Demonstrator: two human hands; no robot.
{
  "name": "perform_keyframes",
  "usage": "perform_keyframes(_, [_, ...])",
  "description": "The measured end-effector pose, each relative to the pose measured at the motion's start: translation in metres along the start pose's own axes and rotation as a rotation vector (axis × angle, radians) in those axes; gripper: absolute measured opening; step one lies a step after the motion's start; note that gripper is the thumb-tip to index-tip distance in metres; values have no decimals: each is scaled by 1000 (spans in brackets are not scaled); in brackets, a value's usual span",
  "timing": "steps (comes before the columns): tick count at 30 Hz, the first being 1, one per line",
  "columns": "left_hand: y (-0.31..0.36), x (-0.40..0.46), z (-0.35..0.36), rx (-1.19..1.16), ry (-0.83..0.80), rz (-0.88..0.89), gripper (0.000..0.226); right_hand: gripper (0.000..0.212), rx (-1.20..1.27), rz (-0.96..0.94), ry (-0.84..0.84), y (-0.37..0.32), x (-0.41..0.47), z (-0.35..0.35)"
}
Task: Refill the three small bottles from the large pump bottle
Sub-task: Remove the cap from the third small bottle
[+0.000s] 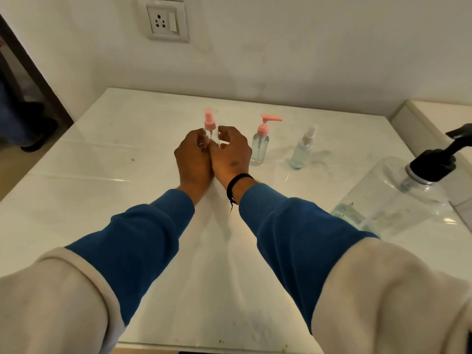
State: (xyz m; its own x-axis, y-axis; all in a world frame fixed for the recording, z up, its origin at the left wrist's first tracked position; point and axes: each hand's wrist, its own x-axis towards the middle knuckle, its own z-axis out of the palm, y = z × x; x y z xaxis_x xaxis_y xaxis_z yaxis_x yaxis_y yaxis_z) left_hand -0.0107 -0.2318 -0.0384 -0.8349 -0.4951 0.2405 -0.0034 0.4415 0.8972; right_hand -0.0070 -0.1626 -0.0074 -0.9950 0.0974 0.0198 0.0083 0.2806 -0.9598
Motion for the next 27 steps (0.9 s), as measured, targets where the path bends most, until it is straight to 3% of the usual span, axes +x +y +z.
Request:
perform_keyframes(12, [82, -14, -36, 3, 44, 128, 21, 25, 32, -90, 44, -65, -20, -43])
perform_keyframes(22, [224, -35, -88, -82, 59, 317, 30, 28, 44, -301, 89, -187, -59, -135])
perform_keyframes(27, [309, -56, -121, -70, 90, 459, 24, 32, 90, -423, 158, -255, -95, -188])
